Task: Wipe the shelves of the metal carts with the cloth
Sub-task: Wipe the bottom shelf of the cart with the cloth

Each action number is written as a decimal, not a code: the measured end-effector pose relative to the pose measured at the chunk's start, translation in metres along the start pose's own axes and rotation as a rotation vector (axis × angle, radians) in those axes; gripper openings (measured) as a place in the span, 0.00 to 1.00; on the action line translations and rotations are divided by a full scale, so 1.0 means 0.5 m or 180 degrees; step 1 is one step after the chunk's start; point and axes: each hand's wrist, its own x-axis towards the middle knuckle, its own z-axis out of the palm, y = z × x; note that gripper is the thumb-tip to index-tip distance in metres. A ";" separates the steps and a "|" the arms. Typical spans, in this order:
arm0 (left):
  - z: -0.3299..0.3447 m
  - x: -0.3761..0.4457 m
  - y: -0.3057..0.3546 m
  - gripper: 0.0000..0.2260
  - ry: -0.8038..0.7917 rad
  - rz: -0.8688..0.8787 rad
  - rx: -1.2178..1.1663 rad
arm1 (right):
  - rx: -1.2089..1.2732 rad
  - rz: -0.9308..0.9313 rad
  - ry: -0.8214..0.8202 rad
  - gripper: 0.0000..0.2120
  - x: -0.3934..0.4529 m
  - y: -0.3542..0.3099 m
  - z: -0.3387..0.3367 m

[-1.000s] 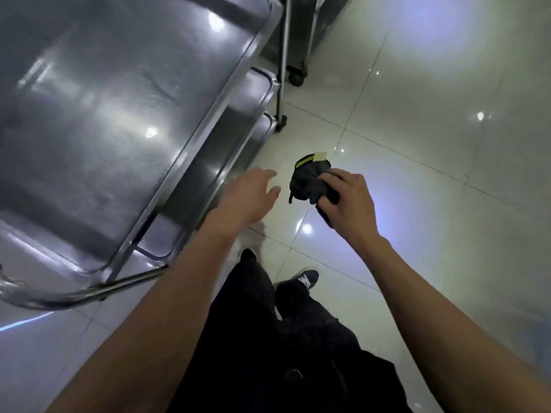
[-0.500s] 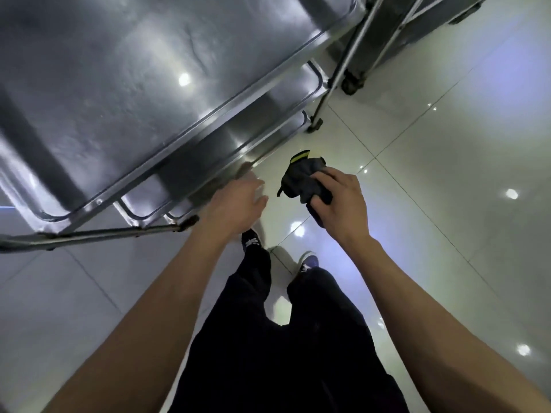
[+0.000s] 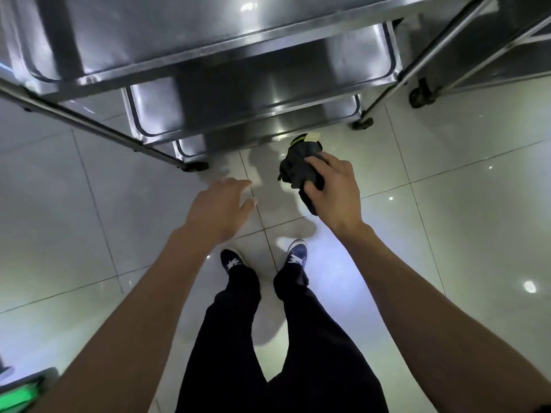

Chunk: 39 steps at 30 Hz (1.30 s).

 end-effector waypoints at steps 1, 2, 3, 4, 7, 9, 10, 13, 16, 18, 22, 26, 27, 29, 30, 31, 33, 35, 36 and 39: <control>0.014 0.003 -0.018 0.21 -0.0009 -0.0034 -0.0001 | -0.0009 -0.0015 -0.0043 0.22 0.002 0.005 0.020; 0.030 0.010 -0.038 0.21 -0.0030 -0.0070 -0.0020 | -0.0004 -0.0029 -0.0086 0.22 0.005 0.011 0.043; 0.047 0.018 -0.057 0.22 -0.0053 -0.0110 -0.0061 | 0.0013 -0.0037 -0.0132 0.22 0.009 0.016 0.069; 0.064 0.028 -0.076 0.22 -0.0074 -0.0129 -0.0105 | 0.0021 -0.0030 -0.0173 0.22 0.012 0.021 0.095; 0.115 0.068 -0.135 0.22 -0.0043 -0.0127 -0.0252 | -0.0048 -0.0002 -0.0255 0.22 0.027 0.033 0.185; 0.147 0.100 -0.180 0.21 0.0004 -0.0110 -0.0300 | -0.0080 0.0013 -0.0253 0.22 0.039 0.039 0.246; 0.164 0.116 -0.207 0.22 0.0021 -0.0106 -0.0311 | -0.0091 0.0001 -0.0244 0.22 0.044 0.043 0.279; 0.216 0.164 -0.290 0.22 0.0108 -0.0091 -0.0348 | -0.0146 -0.0153 -0.0178 0.22 0.060 0.050 0.371; 0.256 0.207 -0.367 0.21 0.0141 -0.0032 -0.0355 | -0.0234 -0.0183 -0.0045 0.22 0.082 0.058 0.451; 0.282 0.232 -0.417 0.21 0.0185 0.0016 -0.0238 | -0.0247 -0.0185 0.0064 0.22 0.099 0.067 0.502; 0.355 0.309 -0.510 0.20 0.0524 0.0029 -0.0158 | -0.0108 -0.0268 0.0193 0.22 0.151 0.102 0.615; 0.436 0.412 -0.578 0.21 0.0607 0.0072 -0.0053 | -0.0008 -0.0369 0.0324 0.21 0.224 0.145 0.736; 0.452 0.440 -0.592 0.22 0.0696 0.0133 -0.0029 | 0.0016 -0.0408 0.0344 0.21 0.249 0.151 0.765; 0.476 0.498 -0.617 0.22 0.0841 0.0198 -0.0043 | 0.0070 -0.0415 0.0399 0.21 0.295 0.169 0.811; 0.484 0.526 -0.626 0.22 0.0895 0.0191 -0.0037 | 0.0127 -0.0436 0.0456 0.21 0.317 0.176 0.829; 0.490 0.552 -0.633 0.22 0.0948 0.0188 -0.0021 | 0.0174 -0.0457 0.0531 0.21 0.337 0.182 0.841; 0.494 0.601 -0.643 0.22 0.1046 0.0231 0.0011 | 0.0232 -0.0446 0.0703 0.21 0.376 0.192 0.855; 0.495 0.648 -0.649 0.20 0.1201 0.0312 0.0033 | 0.0293 -0.0454 0.0915 0.21 0.415 0.204 0.859; 0.496 0.670 -0.651 0.19 0.1289 0.0356 0.0078 | 0.0293 -0.0465 0.1003 0.21 0.435 0.213 0.858; 0.499 0.733 -0.661 0.20 0.1479 0.0453 0.0215 | 0.0243 -0.0493 0.1085 0.23 0.493 0.240 0.860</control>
